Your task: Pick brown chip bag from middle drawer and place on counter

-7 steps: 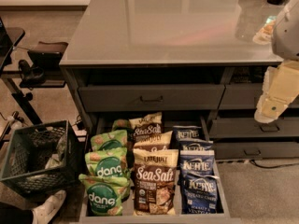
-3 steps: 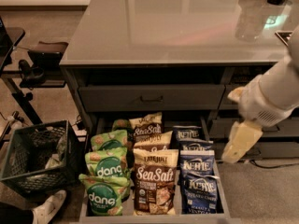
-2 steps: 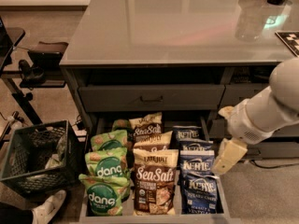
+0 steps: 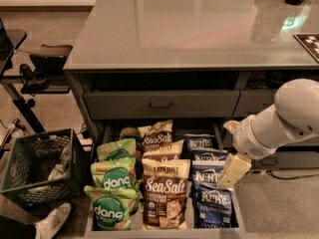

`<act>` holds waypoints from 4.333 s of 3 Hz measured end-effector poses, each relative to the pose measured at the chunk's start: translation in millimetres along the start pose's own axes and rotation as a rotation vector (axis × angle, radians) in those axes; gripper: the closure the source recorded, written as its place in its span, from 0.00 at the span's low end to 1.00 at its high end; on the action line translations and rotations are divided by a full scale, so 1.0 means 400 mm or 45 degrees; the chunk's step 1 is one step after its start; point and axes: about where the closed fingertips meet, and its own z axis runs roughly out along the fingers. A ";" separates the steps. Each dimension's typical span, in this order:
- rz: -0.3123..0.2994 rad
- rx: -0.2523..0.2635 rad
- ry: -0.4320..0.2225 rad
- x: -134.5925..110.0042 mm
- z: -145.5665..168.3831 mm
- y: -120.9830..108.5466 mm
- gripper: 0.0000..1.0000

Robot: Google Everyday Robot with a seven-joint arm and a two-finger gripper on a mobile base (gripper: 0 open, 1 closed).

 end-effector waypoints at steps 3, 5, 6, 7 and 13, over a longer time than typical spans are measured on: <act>0.100 -0.175 -0.248 0.001 0.371 -0.020 0.00; 0.100 -0.315 -0.321 -0.019 0.541 -0.016 0.00; 0.104 -0.358 -0.325 -0.021 0.593 -0.008 0.00; 0.123 -0.387 -0.315 -0.008 0.632 -0.003 0.00; 0.132 -0.437 -0.308 0.001 0.655 0.029 1.00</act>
Offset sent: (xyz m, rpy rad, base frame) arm 0.0443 0.0621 -0.1568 0.2737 0.0847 -0.0175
